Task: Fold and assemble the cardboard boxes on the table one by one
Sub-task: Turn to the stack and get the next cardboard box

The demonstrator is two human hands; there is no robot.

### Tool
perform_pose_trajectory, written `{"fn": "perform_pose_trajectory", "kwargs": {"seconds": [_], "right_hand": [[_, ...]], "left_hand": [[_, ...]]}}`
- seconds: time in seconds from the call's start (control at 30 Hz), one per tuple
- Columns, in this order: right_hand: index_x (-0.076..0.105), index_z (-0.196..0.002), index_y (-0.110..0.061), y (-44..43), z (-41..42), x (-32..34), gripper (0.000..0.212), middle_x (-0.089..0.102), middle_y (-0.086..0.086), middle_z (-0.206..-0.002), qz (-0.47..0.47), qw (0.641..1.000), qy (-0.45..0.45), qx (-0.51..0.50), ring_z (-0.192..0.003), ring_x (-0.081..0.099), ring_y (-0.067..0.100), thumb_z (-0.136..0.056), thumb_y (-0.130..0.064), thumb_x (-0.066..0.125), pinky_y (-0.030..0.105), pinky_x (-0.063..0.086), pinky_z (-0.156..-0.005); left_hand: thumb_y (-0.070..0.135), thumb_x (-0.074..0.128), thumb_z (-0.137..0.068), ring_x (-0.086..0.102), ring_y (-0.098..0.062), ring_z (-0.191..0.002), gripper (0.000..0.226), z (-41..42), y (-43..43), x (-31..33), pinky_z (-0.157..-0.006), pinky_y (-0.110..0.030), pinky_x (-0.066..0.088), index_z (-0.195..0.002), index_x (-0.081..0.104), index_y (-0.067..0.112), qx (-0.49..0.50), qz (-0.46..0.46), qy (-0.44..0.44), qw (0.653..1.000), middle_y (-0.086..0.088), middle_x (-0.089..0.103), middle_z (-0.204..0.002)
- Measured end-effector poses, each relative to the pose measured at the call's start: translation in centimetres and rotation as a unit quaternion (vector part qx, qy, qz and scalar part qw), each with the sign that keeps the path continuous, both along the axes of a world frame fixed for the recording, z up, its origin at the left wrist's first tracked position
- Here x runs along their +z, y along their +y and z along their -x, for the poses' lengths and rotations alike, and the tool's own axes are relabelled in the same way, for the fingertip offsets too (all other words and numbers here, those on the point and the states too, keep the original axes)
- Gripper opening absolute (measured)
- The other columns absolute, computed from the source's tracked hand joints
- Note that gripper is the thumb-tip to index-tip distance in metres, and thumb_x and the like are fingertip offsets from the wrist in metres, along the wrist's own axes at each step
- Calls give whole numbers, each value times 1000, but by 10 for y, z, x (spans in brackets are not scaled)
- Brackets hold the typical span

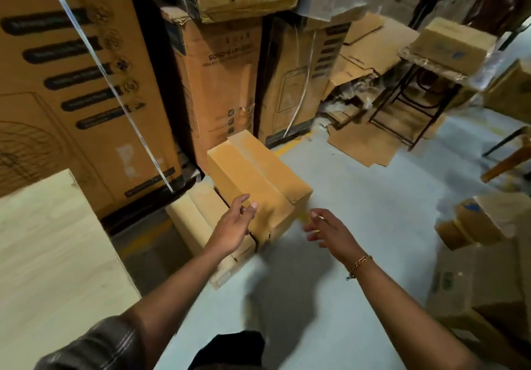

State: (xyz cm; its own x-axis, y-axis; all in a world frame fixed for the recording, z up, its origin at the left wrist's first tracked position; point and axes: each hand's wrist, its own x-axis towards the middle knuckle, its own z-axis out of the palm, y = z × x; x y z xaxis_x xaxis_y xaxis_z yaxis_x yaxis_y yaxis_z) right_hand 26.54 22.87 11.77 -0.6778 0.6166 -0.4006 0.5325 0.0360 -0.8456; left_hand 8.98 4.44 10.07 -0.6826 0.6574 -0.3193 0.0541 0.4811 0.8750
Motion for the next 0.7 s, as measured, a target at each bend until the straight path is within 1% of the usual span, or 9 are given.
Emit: {"fn": "perform_pose_trajectory", "kwargs": {"seconds": [0.07,0.13,0.27,0.4,0.47,0.53,0.6,0.63,0.7], "right_hand": [[59,-115,-27,37,23,-13,25,75,2,-100,3,1000,-10,21,-83,71,17,-103,-46,48,33,48,-74],[59,-116,-26,73,47,-30,26,74,4,-102,10,999,-23,39,-82,71,17,-103,-45,48,30,48,-72],[60,-105,-24,141,95,-66,15,70,7,-97,20,995,-50,83,-73,63,10,-105,-34,49,12,45,-58],[60,-102,-27,203,143,-114,8,70,4,-98,34,989,-91,115,-70,67,-2,-102,-33,55,10,44,-55],[61,-102,-29,233,168,-142,12,71,2,-103,40,984,-115,129,-78,67,3,-101,-40,55,15,46,-63],[61,-105,-32,261,193,-173,32,70,3,-111,40,978,-137,154,-93,66,15,-90,-59,54,30,50,-78],[61,-112,-33,290,217,-208,50,68,4,-116,28,968,-167,184,-107,64,24,-80,-69,49,43,48,-94],[62,-115,-30,302,228,-225,52,68,5,-118,20,964,-180,195,-111,62,26,-82,-67,50,45,46,-98],[63,-121,-21,324,250,-257,44,66,8,-123,6,956,-199,215,-116,60,29,-95,-54,51,45,45,-103]], "left_hand": [[64,35,-102,66,-13,-83,53,17,28,-17,-73,-32,46,-148,36,38,29,-2,-16,999,9,65,-107],[64,35,-101,65,-13,-87,55,37,59,-40,-76,-34,47,-149,36,37,56,-1,-37,998,9,65,-109],[68,35,-99,65,-17,-100,60,70,118,-85,-93,-41,48,-150,36,35,95,36,-71,992,6,63,-120],[72,36,-97,62,-27,-115,65,96,168,-129,-105,-45,44,-150,36,34,129,78,-99,984,-1,58,-137],[68,38,-99,60,-26,-119,63,105,189,-151,-103,-40,43,-150,37,32,159,89,-111,977,-3,56,-142],[63,39,-102,57,-25,-124,61,111,207,-174,-99,-34,39,-152,38,28,187,99,-119,970,-3,53,-146],[61,40,-103,54,-23,-127,61,117,223,-199,-100,-33,37,-152,39,26,214,108,-128,963,-4,52,-147],[61,40,-102,54,-23,-127,61,119,230,-211,-102,-34,38,-152,40,25,226,111,-131,959,-4,52,-147],[60,42,-102,54,-22,-125,61,123,243,-237,-105,-36,39,-150,43,23,258,120,-140,948,-5,52,-145]]}}
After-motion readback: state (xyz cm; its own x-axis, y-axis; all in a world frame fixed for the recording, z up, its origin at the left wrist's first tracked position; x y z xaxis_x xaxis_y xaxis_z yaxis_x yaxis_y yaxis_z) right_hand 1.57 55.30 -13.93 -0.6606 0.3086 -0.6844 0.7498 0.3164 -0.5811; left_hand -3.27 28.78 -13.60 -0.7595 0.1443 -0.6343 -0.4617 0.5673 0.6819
